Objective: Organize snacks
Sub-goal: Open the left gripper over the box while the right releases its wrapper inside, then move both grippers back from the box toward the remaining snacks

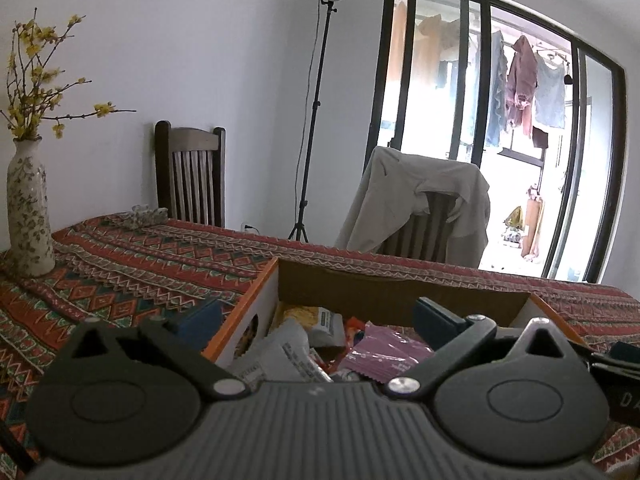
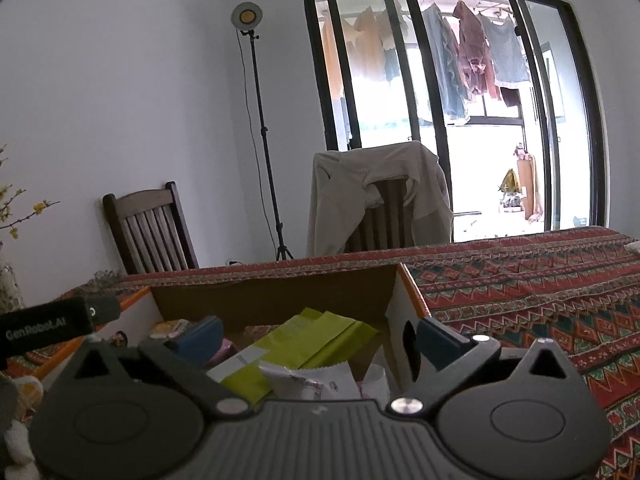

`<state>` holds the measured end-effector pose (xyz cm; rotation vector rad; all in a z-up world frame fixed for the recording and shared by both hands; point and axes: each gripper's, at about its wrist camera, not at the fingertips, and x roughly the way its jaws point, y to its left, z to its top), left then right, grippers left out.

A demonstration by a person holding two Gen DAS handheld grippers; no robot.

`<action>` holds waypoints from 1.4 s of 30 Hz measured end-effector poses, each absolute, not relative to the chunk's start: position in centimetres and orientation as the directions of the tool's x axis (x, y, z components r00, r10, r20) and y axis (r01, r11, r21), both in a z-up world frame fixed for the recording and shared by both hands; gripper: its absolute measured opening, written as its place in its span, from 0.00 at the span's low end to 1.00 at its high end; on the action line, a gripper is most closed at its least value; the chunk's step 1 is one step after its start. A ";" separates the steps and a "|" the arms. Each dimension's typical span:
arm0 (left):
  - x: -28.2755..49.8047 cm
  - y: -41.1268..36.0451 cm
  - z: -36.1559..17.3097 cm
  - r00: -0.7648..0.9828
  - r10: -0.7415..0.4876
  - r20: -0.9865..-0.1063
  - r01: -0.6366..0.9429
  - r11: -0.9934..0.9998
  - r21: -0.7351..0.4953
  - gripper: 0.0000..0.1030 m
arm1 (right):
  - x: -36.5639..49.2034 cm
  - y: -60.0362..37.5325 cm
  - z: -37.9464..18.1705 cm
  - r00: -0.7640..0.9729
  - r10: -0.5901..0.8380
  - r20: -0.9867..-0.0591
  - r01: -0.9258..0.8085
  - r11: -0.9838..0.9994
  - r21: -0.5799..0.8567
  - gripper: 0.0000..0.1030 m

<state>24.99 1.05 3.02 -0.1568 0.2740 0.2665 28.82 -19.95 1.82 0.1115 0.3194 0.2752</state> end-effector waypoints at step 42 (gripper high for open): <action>13.6 7.8 -0.8 0.863 0.148 -0.484 -0.253 0.954 -0.159 1.00 | 23.1 -13.0 -0.8 0.698 0.290 -0.655 -0.390 0.921 -0.009 1.00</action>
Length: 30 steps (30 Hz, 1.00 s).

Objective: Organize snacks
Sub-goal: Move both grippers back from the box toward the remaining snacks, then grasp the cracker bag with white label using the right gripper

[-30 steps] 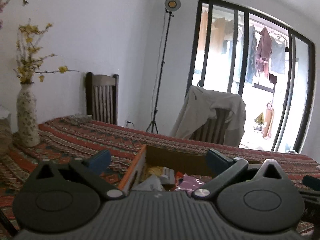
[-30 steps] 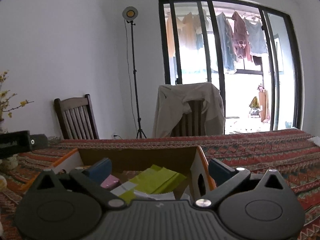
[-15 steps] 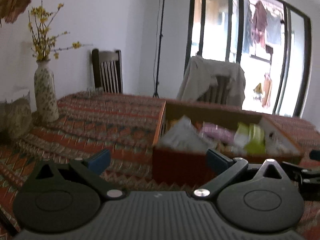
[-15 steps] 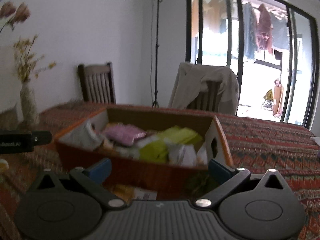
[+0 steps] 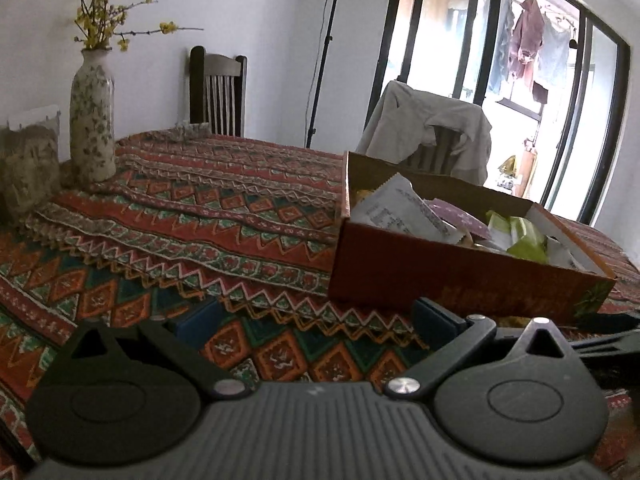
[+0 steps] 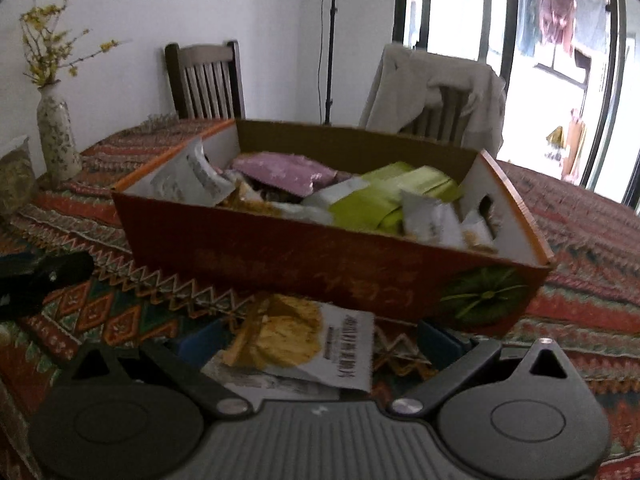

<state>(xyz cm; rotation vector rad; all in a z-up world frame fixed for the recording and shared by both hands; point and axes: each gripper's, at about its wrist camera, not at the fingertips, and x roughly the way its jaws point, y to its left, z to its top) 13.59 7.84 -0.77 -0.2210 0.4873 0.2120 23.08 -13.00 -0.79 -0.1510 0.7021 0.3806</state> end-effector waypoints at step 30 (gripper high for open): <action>14.9 8.1 -1.6 0.808 0.131 -0.574 -0.281 0.943 -0.180 1.00 | 21.3 -17.0 0.5 0.776 0.300 -0.555 -0.324 0.944 0.058 0.66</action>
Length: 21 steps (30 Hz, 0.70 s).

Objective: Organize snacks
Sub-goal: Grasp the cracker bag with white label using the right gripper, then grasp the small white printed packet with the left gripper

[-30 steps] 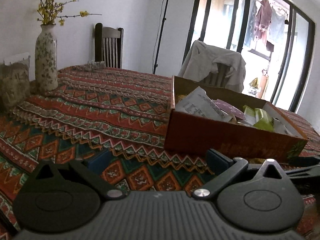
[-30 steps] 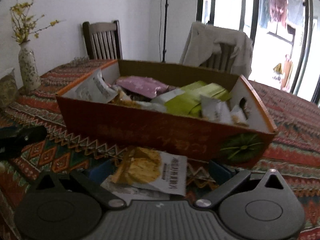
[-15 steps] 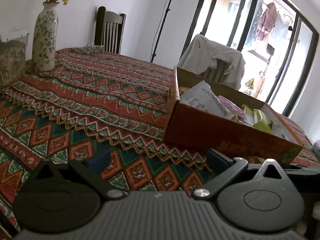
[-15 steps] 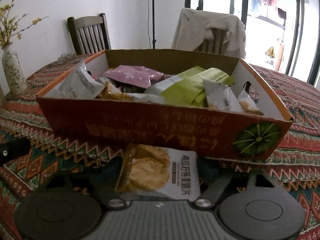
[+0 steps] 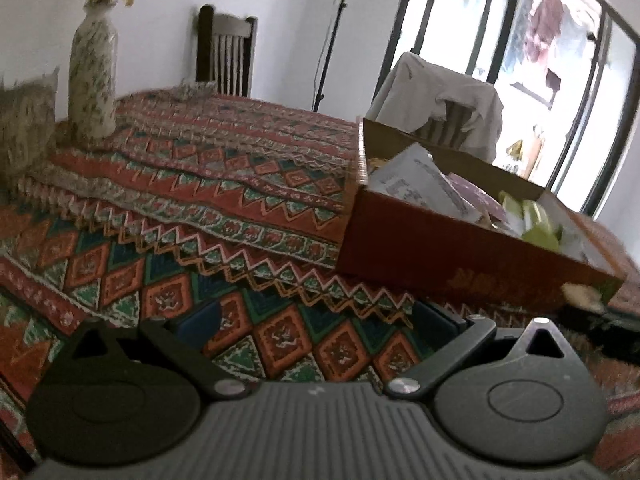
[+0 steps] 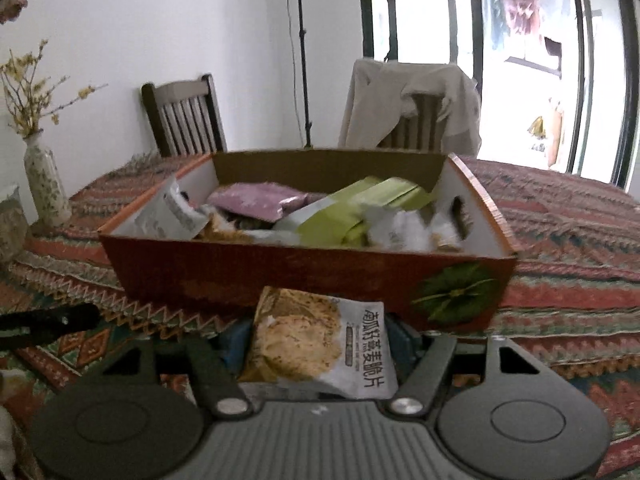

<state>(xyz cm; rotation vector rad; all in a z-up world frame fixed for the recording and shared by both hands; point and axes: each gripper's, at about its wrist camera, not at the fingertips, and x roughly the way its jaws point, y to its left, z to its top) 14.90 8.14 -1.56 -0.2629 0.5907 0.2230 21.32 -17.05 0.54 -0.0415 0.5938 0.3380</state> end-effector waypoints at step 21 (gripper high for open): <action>19.0 -5.7 -0.8 0.654 0.020 -0.756 -0.212 0.965 -0.157 1.00 | 22.2 -28.1 -1.1 0.863 0.224 -0.453 -0.196 0.975 0.108 0.67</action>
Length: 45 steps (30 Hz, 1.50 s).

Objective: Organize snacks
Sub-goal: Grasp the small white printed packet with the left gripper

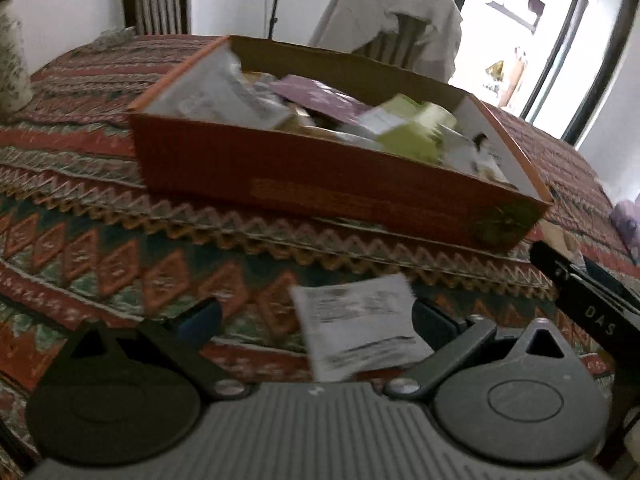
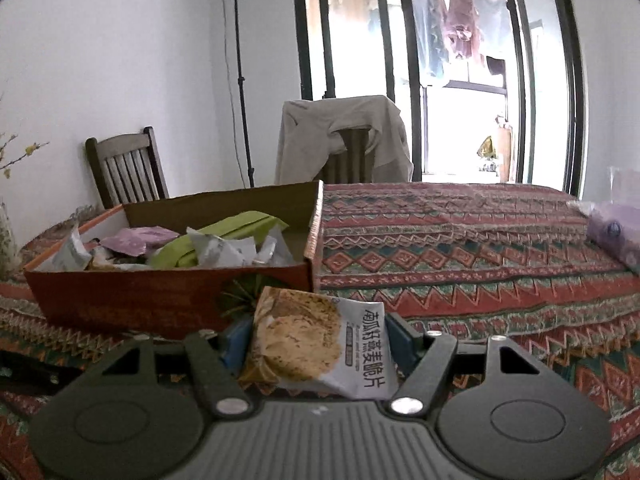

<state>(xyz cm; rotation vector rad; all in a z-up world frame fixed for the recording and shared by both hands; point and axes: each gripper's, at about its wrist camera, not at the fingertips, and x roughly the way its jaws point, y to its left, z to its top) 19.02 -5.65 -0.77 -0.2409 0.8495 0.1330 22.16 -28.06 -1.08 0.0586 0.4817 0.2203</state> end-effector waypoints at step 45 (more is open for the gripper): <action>19.8 -8.2 -1.9 0.569 0.248 -0.784 -0.380 0.925 0.017 1.00 | 21.6 -29.6 -1.6 0.864 0.229 -0.448 -0.163 0.970 0.180 0.70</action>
